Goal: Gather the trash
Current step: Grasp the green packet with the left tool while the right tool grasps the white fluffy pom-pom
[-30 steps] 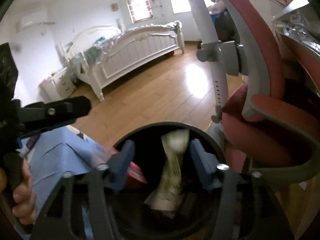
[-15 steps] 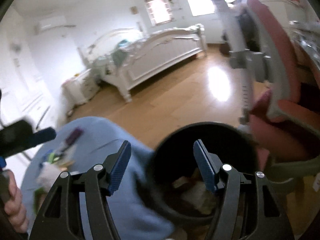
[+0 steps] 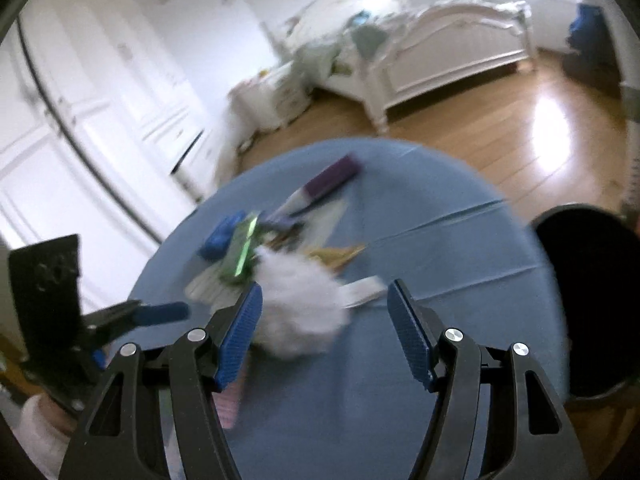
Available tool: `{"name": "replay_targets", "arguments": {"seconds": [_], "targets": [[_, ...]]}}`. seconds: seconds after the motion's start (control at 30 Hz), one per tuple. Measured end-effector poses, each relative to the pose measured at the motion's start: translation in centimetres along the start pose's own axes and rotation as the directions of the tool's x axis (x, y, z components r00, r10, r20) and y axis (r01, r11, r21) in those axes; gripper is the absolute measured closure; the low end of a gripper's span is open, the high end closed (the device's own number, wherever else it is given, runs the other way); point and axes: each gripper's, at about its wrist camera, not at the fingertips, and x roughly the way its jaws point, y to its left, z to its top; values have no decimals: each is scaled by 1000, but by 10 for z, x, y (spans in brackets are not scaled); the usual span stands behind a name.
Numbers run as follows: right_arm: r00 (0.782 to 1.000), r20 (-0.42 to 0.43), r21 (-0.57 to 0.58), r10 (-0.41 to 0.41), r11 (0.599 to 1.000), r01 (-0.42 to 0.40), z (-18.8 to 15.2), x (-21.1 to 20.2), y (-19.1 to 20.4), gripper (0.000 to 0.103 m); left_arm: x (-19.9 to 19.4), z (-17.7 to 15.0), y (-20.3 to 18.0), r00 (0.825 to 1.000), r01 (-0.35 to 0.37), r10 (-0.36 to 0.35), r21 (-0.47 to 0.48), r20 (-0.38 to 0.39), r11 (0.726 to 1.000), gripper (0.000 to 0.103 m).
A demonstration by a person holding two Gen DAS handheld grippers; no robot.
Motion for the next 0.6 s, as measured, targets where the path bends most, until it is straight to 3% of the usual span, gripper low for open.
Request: {"name": "replay_targets", "arguments": {"seconds": [0.07, 0.13, 0.17, 0.23, 0.27, 0.3, 0.47, 0.6], "targets": [[999, -40, -18, -11, 1000, 11, 2, 16, 7, 38, 5, 0, 9, 1000, 15, -14, -18, 4, 1000, 8], [996, -76, -37, -37, 999, 34, 3, 30, 15, 38, 12, 1, 15, 1000, 29, -29, -27, -3, 999, 14], [995, -87, -42, -48, 998, 45, 3, 35, 18, 38, 16, -1, 18, 999, 34, -34, -28, -16, 999, 32], [994, -91, -36, -64, 997, 61, 2, 42, 20, 41, 17, -5, 21, 999, 42, -42, 4, -12, 999, 47], [993, -96, -35, -64, 998, 61, 1, 43, 19, 57, 19, -4, 23, 994, 103, -103, -9, -25, 995, 56], [994, -91, -30, -61, 998, 58, 1, 42, 17, 59, 19, -4, 25, 993, 118, -118, -22, -24, 993, 57], [997, 46, -5, -62, 998, 63, 6, 7, 10, 62, 2, -3, 18, 997, 50, -51, 10, 54, 999, 61], [966, 211, 8, -150, 988, 151, 13, -37, -1, 62, -24, 14, 4, 988, 39, -40, 14, 149, 999, 61]]}}
